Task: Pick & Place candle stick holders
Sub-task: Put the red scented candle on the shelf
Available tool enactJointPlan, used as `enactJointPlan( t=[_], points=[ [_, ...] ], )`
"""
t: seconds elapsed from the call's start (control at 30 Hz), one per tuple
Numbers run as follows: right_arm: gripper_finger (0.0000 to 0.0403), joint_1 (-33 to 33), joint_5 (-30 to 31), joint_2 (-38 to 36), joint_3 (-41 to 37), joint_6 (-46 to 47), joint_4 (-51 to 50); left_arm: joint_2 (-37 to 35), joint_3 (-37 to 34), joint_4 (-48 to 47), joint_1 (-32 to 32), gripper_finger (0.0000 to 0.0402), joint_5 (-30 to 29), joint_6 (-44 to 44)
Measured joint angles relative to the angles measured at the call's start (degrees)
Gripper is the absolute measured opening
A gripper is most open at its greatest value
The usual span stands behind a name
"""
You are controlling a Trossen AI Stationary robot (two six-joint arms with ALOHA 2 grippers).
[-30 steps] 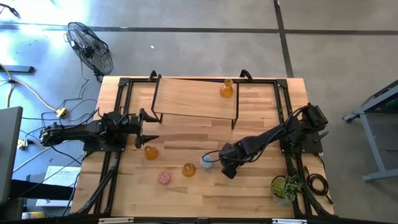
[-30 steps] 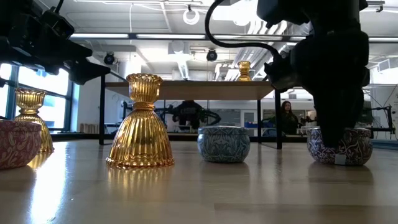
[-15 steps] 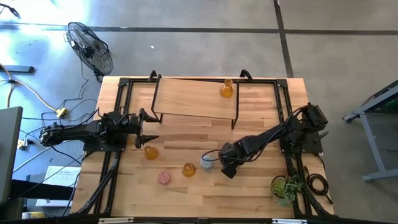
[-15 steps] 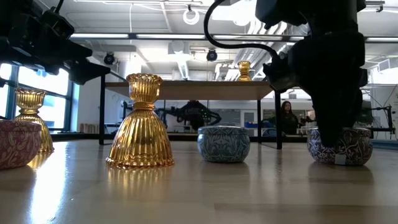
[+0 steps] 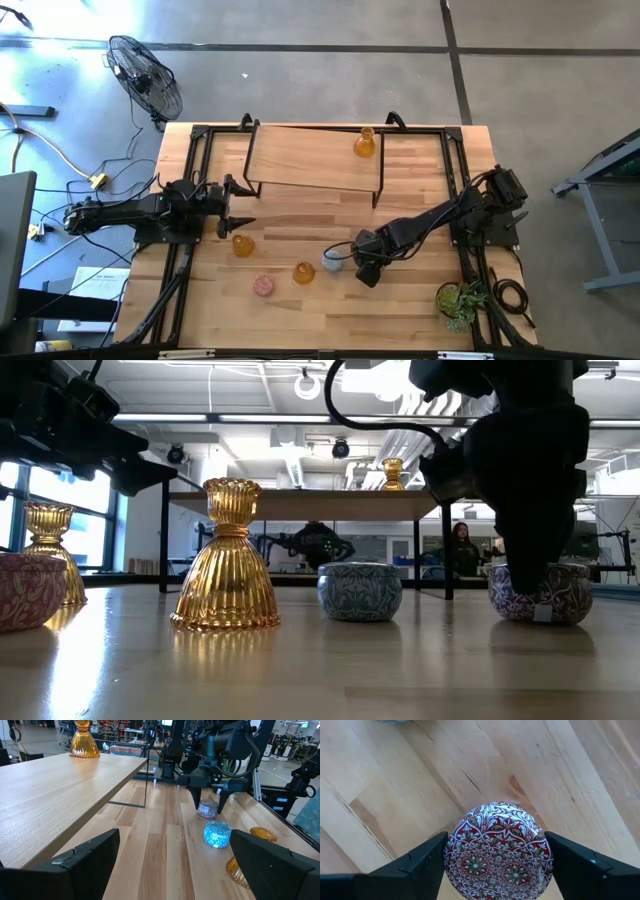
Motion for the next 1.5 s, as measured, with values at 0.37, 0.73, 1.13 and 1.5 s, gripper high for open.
enactJointPlan(
  t=[0.37, 0.73, 1.13, 1.5],
  points=[
    [0.029, 2.4, 1.11, -0.17, 0.13, -0.69, 0.17, -0.01, 0.02, 0.0, 0.0, 0.0374, 0.02, 0.0],
    [0.0288, 3.55, 1.35, -2.7, 0.13, 1.75, 2.07, -0.01, 0.0, 0.0, 0.0, 0.0374, 0.0, 0.0],
    [0.0288, 3.85, 11.27, -16.93, 0.13, -0.91, 4.69, 0.0, 0.0, 0.0, 0.01, 0.0374, -0.35, 0.0],
    [0.0288, 2.6, 13.24, -26.07, 0.27, -22.18, 28.76, -0.01, 0.0, 0.0, 0.0, 0.0374, -0.42, 0.0]
  ],
)
